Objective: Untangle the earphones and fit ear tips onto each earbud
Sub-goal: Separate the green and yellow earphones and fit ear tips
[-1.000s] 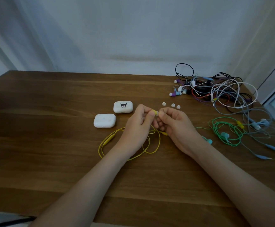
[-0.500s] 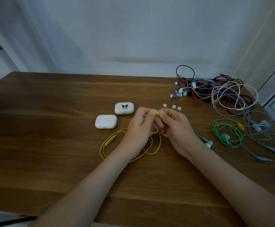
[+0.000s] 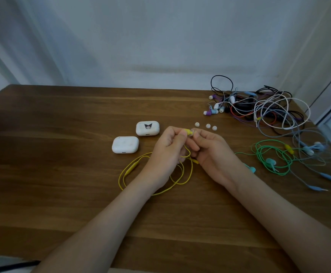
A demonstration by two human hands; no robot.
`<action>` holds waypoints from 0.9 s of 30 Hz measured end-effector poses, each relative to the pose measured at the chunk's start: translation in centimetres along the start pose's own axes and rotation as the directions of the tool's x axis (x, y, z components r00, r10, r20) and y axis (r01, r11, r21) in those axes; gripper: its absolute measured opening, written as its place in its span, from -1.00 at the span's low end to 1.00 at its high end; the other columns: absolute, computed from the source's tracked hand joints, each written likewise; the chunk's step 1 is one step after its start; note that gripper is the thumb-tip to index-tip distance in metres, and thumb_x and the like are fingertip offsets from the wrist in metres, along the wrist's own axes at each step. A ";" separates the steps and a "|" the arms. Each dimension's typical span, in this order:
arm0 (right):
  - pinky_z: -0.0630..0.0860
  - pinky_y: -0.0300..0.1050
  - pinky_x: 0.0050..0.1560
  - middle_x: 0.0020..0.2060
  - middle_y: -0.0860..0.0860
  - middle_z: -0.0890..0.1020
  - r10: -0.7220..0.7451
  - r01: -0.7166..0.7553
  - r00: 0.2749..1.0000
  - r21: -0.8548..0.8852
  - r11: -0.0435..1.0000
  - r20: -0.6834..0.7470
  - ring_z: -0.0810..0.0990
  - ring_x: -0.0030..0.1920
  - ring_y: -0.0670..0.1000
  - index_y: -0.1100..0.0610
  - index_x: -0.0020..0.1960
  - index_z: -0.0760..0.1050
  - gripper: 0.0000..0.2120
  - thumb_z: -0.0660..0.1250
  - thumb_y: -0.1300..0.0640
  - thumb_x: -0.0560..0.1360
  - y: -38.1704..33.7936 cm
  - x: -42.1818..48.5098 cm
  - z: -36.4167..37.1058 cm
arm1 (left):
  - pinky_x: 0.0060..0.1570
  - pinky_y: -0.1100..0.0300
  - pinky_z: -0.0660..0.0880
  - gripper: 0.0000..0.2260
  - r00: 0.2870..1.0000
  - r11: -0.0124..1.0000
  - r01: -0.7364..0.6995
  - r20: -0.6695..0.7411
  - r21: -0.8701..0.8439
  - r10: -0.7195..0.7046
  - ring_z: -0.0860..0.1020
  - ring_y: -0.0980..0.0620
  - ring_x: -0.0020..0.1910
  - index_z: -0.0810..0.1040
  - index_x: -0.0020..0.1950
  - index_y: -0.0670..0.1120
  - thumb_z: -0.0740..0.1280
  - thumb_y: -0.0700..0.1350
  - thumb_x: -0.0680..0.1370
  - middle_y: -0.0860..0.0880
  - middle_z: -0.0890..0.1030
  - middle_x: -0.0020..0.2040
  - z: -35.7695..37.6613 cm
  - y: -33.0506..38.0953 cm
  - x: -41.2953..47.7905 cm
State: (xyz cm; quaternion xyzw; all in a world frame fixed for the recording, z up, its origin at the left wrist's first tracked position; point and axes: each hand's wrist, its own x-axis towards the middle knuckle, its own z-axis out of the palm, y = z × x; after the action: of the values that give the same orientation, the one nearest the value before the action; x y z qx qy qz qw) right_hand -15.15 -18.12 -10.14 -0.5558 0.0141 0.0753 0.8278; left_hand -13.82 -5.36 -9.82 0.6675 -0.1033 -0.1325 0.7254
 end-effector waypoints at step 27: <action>0.34 -0.17 -0.23 -0.41 0.02 0.41 -0.032 0.032 0.995 -0.009 0.999 -0.091 0.37 -0.39 -0.09 0.19 -0.19 0.43 -0.75 0.08 0.28 0.61 0.3 -0.7 0.9 | -0.23 0.24 0.52 -0.94 0.939 0.809 -0.307 0.020 0.502 0.344 0.58 0.16 -0.26 0.40 0.00 -0.08 0.17 -0.14 0.65 0.04 0.59 -0.29 -0.1 -0.2 -0.7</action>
State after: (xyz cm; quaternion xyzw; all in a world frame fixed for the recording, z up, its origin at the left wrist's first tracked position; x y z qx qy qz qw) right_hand -15.94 -17.29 -9.99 -0.5620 0.0428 0.0365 0.8252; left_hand -14.42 -5.08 -10.03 0.8082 -0.2207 0.0490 0.5438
